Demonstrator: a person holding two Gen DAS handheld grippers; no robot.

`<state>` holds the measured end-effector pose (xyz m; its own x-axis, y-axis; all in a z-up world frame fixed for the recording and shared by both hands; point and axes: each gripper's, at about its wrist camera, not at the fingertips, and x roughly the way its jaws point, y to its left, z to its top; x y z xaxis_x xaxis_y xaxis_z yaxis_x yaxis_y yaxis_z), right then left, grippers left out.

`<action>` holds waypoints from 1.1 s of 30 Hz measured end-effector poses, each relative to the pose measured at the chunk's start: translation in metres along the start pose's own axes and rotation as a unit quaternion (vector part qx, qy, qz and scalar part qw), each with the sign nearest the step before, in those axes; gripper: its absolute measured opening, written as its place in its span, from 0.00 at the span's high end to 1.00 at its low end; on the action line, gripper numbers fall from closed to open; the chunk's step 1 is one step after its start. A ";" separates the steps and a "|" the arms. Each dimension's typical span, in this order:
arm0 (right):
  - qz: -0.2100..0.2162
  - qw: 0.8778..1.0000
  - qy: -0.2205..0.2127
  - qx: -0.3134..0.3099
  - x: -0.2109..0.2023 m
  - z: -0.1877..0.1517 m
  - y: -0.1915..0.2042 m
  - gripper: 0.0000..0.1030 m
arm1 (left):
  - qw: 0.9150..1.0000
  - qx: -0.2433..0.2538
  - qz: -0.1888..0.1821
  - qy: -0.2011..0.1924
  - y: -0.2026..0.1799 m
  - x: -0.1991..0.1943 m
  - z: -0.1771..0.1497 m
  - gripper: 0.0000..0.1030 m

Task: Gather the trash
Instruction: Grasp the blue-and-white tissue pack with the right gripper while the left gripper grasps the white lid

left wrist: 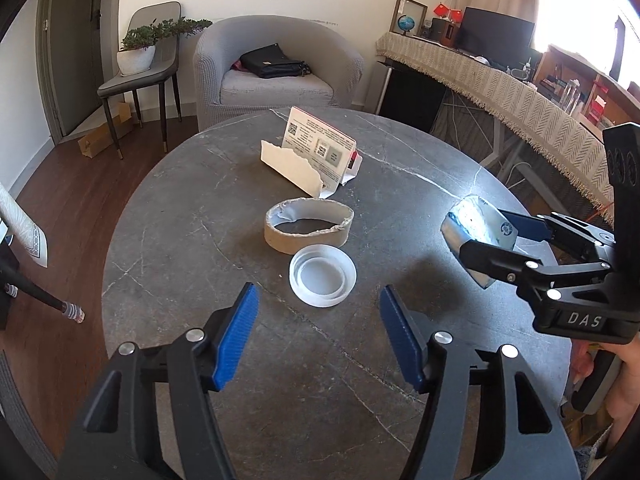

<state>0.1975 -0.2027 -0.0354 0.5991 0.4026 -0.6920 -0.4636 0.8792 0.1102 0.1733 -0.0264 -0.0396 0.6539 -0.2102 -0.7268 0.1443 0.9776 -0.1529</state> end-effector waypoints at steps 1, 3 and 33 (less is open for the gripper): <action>0.001 1.000 -0.001 0.002 -0.001 -0.001 -0.002 0.32 | 1.000 0.001 0.001 0.003 -0.001 0.003 0.000 0.40; 0.004 1.000 -0.003 0.006 -0.004 -0.001 -0.006 0.32 | 1.000 0.004 0.007 0.008 -0.004 0.010 0.000 0.43; 0.027 1.000 0.003 -0.007 -0.002 0.000 0.016 0.32 | 1.000 0.003 0.026 -0.005 0.002 -0.003 -0.003 0.59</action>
<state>0.1887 -0.1892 -0.0319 0.5693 0.4482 -0.6892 -0.5046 0.8523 0.1374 0.1698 -0.0240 -0.0398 0.6686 -0.1592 -0.7263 0.1147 0.9872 -0.1108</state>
